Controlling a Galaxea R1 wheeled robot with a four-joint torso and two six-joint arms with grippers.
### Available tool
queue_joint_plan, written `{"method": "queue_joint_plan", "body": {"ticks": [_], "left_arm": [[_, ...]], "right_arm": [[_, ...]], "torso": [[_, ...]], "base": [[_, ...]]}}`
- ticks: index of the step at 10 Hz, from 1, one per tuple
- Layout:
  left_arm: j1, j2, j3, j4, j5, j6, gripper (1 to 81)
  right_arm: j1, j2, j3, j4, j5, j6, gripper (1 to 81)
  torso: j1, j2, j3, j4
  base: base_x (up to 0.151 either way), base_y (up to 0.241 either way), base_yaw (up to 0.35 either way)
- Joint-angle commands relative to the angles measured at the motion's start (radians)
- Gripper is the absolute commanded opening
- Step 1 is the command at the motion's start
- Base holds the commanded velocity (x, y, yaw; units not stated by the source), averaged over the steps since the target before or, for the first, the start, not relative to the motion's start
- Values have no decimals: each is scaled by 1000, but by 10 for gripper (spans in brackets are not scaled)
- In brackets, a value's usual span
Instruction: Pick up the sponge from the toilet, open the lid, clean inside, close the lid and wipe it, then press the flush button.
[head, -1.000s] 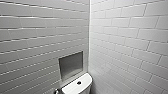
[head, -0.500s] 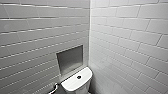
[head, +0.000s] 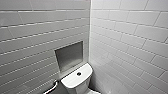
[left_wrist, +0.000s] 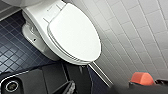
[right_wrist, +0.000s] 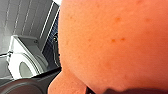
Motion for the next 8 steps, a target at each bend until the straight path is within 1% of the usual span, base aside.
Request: {"method": "queue_joint_plan", "body": {"ticks": [1, 2, 5, 6, 7, 8], "left_arm": [[-261, -46, 79, -148, 206, 4, 811], [-312, -34, 74, -174, 238, 4, 811], [-433, 31, 12, -237, 290, 2, 811], [-469, 66, -27, -251, 304, -16, 811], [-508, 92, -53, -251, 306, -53, 811], [-550, 121, -82, -251, 306, -91, 811]], "right_arm": [[47, -35, 27, 26, -68, -1, 10], [53, -34, 27, 29, -68, -1, 10], [70, -31, 50, 37, -68, 1, 10], [73, -29, 57, 37, -68, 1, 10], [73, -31, 60, 50, -65, 1, 10], [73, -29, 61, 61, -42, 1, 10]], "torso": [[0, 0, 0, 0], [0, 0, 0, 0], [0, 1, -1, 0], [0, 1, -1, 0], [0, 1, -1, 0], [0, 1, -2, 0]], "base": [[0, 0, 0], [0, 0, 0], [0, 0, 0], [0, 0, 0], [0, 0, 0], [0, 0, 0]]}}
